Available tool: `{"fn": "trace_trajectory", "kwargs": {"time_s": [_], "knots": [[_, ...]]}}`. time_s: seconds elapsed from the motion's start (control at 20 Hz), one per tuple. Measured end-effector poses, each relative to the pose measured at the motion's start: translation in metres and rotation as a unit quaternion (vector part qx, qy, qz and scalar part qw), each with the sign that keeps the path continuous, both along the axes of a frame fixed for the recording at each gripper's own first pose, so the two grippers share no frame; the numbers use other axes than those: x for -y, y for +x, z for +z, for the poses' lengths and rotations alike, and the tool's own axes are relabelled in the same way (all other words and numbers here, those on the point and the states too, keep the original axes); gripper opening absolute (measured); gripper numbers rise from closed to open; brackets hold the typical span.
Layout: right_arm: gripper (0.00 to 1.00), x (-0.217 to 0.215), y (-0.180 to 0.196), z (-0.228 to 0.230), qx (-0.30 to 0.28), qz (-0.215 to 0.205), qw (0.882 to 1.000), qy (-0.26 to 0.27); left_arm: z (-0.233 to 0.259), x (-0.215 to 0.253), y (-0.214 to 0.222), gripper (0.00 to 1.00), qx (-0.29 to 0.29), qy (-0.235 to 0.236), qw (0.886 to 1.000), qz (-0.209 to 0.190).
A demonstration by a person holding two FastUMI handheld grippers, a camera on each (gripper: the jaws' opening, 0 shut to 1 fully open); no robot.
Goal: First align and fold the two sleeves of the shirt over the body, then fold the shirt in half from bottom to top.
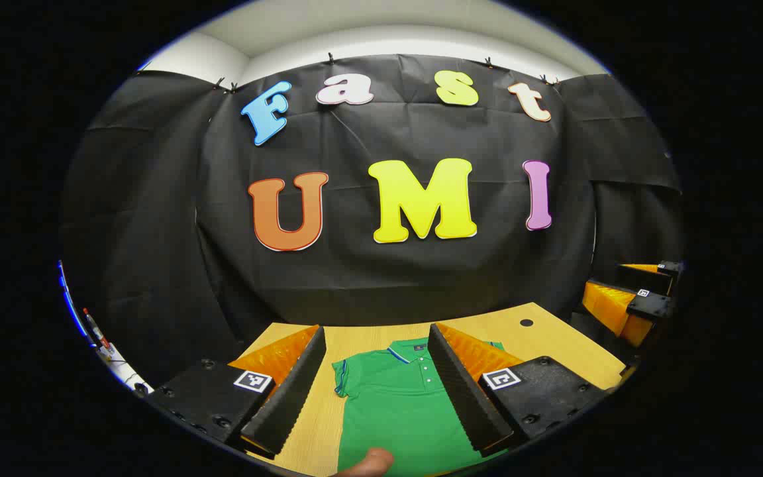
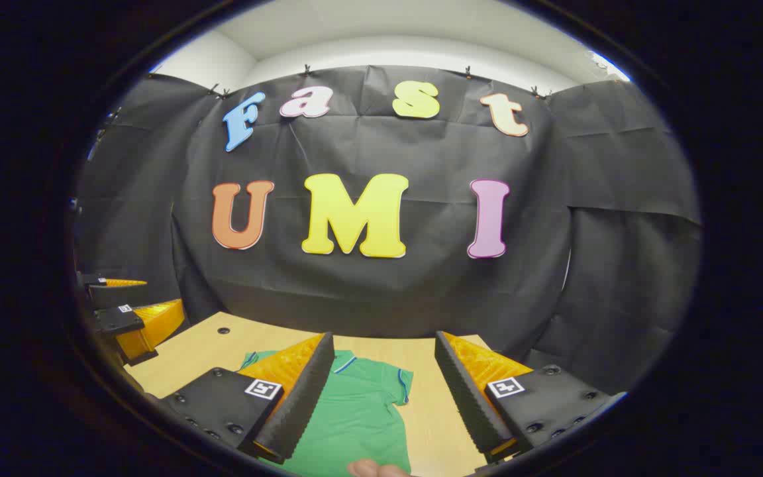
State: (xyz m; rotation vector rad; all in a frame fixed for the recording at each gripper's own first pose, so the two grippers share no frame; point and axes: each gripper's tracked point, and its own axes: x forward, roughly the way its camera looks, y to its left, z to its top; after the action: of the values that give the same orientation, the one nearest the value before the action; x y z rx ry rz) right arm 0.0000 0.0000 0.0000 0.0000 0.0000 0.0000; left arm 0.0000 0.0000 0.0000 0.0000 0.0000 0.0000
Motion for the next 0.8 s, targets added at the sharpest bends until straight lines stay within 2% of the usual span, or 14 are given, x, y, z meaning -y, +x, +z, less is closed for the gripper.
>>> {"fn": "trace_trajectory", "kwargs": {"time_s": [0.7,0.75,0.8], "knots": [[0.94,-0.002,0.021,-0.001,-0.008,0.008,1.000,-0.015,-0.004,0.013,0.026,0.99,-0.003,-0.001,1.000,-0.012],[0.94,-0.002,0.022,-0.002,-0.009,0.009,1.000,-0.015,-0.004,0.014,0.027,0.99,-0.004,-0.001,1.000,-0.012],[0.94,-0.003,0.025,-0.003,-0.011,0.010,1.000,-0.016,-0.005,0.014,0.028,0.94,-0.004,-0.003,1.000,-0.013]]}}
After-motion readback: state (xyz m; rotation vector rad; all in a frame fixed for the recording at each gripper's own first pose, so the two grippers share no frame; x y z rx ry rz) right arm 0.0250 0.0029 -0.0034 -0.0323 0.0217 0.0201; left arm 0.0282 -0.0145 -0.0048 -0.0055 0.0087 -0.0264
